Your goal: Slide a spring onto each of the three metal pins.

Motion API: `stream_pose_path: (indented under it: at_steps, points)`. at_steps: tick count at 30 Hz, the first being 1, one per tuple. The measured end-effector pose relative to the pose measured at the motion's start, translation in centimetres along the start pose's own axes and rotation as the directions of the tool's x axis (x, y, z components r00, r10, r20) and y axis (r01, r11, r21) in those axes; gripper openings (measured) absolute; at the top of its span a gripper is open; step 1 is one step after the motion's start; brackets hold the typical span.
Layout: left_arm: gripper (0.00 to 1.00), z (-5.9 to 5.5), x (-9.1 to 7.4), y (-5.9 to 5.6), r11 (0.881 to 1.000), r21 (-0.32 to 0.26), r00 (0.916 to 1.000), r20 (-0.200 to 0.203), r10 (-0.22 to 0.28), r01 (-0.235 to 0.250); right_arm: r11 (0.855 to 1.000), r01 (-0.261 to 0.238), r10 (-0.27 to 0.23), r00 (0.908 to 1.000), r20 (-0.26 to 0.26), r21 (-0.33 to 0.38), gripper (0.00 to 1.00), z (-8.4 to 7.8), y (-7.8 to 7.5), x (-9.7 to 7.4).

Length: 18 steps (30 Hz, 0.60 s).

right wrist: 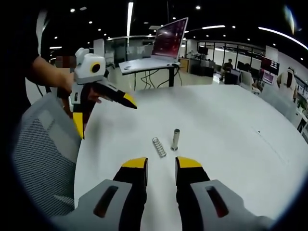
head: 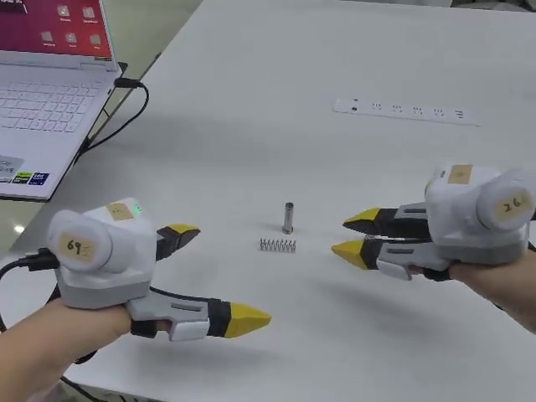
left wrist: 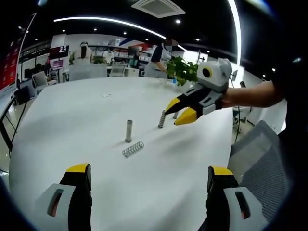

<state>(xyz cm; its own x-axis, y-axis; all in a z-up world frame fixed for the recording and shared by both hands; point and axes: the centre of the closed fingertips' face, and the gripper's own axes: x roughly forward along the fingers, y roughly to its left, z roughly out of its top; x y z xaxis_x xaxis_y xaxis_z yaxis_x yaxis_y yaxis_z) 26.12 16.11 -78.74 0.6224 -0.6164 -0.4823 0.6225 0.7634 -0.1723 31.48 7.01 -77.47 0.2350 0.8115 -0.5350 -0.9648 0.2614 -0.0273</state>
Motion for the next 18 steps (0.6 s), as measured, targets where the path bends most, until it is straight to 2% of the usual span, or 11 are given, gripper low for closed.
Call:
stream_pose_path:
  at_steps: [8,18]
  points:
    - [0.98,0.1,-0.1,-0.2,1.000,-0.002,1.0000,0.004,-0.004,0.004,0.997,-0.047,0.046,0.9987,-0.021,-0.060,0.21,1.0,1.0,2.2]
    - [0.98,0.0,0.1,-0.2,1.000,0.000,1.0000,0.002,-0.006,0.006,0.995,-0.074,0.070,0.9956,-0.062,-0.065,0.19,0.1,1.0,4.7]
